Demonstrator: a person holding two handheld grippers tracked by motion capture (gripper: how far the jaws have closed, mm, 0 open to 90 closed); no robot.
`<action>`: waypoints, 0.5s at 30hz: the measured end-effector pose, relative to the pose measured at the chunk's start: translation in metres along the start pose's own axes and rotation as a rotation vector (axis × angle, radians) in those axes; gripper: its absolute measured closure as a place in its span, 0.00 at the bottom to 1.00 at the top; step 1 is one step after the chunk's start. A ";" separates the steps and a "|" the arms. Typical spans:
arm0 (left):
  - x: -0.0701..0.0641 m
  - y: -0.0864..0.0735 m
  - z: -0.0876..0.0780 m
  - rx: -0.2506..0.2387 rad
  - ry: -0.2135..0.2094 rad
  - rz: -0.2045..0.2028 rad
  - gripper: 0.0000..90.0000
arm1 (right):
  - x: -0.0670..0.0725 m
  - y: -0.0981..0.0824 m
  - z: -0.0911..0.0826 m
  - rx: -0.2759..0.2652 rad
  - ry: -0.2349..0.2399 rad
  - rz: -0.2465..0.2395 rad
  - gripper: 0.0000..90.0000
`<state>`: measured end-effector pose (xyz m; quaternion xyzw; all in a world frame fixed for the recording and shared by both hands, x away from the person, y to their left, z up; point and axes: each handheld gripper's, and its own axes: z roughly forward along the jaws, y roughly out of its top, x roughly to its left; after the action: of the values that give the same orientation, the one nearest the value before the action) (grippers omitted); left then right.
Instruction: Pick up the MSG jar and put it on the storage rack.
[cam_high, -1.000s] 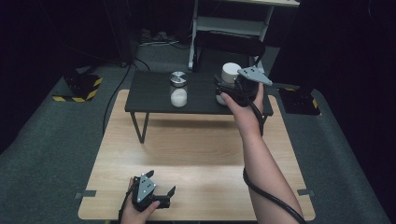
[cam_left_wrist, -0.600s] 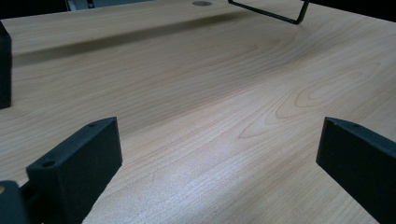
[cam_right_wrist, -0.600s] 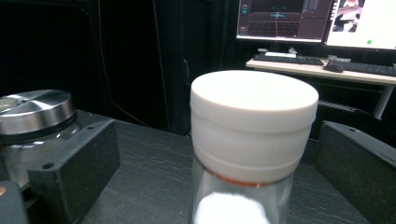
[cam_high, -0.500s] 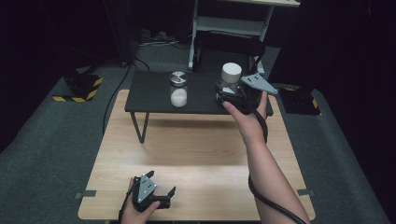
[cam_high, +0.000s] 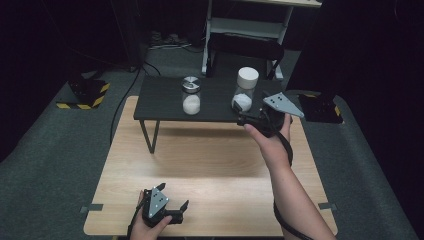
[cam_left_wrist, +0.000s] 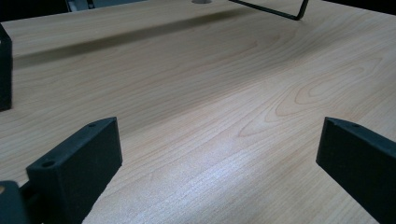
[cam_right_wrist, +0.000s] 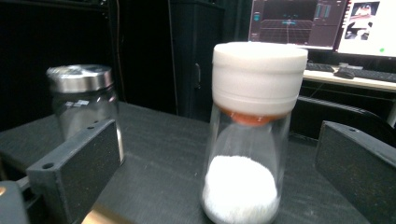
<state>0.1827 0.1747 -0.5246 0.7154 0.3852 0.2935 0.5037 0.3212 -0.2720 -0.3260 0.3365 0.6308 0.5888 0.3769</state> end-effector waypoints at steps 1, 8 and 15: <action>0.000 0.000 0.000 0.000 0.000 0.000 0.01 | 0.001 -0.003 -0.003 -0.001 0.000 -0.007 0.00; -0.001 0.000 0.000 0.001 -0.003 0.006 0.01 | 0.000 -0.019 -0.016 -0.001 0.013 -0.002 0.00; -0.001 0.000 0.001 0.002 -0.004 0.010 0.01 | 0.000 -0.035 -0.030 -0.001 0.033 -0.006 0.00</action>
<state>0.1826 0.1734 -0.5243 0.7184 0.3808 0.2944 0.5022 0.2960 -0.2895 -0.3598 0.3247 0.6376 0.5936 0.3683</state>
